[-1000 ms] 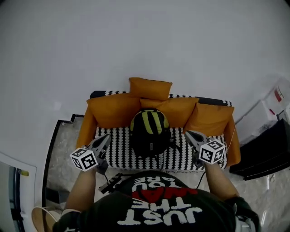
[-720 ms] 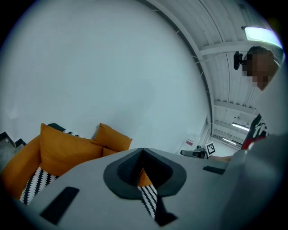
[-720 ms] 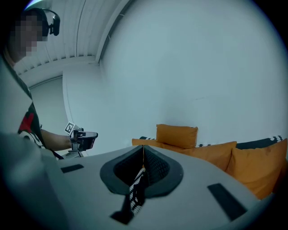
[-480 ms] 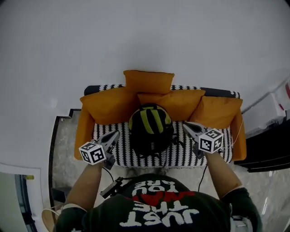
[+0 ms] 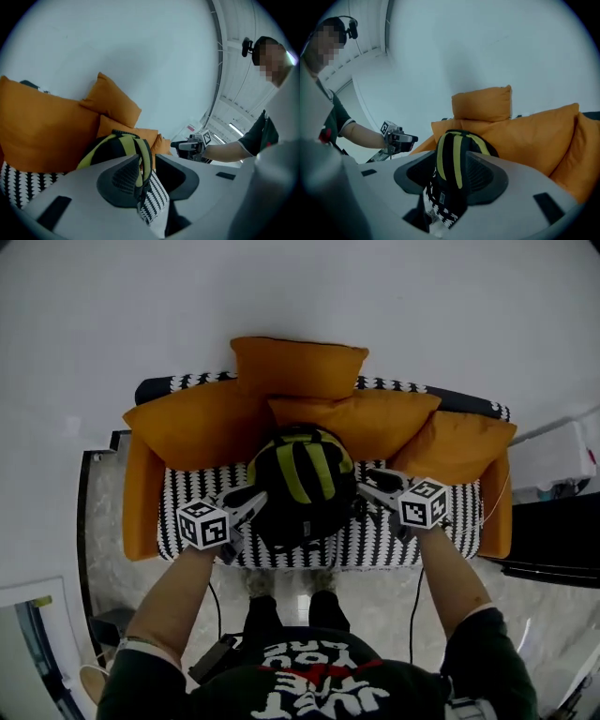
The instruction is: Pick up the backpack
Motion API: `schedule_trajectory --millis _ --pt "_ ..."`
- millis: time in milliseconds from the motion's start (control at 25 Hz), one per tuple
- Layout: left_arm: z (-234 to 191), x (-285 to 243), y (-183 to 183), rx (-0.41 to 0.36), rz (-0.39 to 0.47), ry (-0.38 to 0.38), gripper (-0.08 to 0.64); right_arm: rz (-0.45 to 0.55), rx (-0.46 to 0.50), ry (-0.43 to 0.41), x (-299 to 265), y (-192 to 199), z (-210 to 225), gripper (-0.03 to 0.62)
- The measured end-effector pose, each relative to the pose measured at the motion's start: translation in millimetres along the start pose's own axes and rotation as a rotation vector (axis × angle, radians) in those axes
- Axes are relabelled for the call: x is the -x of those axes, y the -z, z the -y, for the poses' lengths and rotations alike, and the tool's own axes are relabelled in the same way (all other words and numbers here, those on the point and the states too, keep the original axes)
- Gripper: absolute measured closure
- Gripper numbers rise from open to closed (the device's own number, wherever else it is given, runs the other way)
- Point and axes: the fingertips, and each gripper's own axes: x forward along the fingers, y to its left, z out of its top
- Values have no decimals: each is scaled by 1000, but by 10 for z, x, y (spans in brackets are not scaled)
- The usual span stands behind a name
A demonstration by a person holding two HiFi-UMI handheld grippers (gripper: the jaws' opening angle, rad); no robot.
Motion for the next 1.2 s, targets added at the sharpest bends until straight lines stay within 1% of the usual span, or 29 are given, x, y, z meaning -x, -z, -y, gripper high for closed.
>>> schedule_trajectory --millis 40,160,280,400,480,600,720,760,800,920,960,1080,1120,1200 --pt "-77 -124 64 16 -14 15 441 -23 -2 -23 -115 79 80 368" --pt "-296 -443 277 50 -48 47 358 -75 -29 -94 -433 324 284 330" --pt "-414 -673 556 74 -89 90 292 -132 -55 -184 -684 642 341 305" --pt "-416 -870 773 85 -115 159 261 -171 -62 -284 -868 874 303 298" --pt "-367 -994 848 97 -110 214 256 -177 -70 -349 -968 939 244 298" --pt "-265 -1159 845 128 -74 299 256 -174 -78 -421 -1109 950 161 298" --pt "-183 -1266 695 157 -8 372 256 -148 -84 -482 -1230 871 60 298" --pt "-157 -1276 634 161 17 392 258 -141 -84 -499 -1263 846 17 298" --pt "-128 -1274 578 161 38 407 278 -137 -81 -513 -1290 831 -27 298" --pt "0 -1198 437 151 77 418 454 -128 -74 -546 -1294 795 -163 303" --pt "61 -1154 389 145 84 427 491 -113 -79 -565 -1262 754 -220 331" --pt "265 -978 210 120 100 490 499 -17 -127 -659 -1104 506 -422 460" --pt "330 -907 136 112 111 513 500 23 -148 -695 -1036 401 -500 491" --pt "451 -754 -35 99 143 551 502 105 -177 -756 -893 185 -646 499"
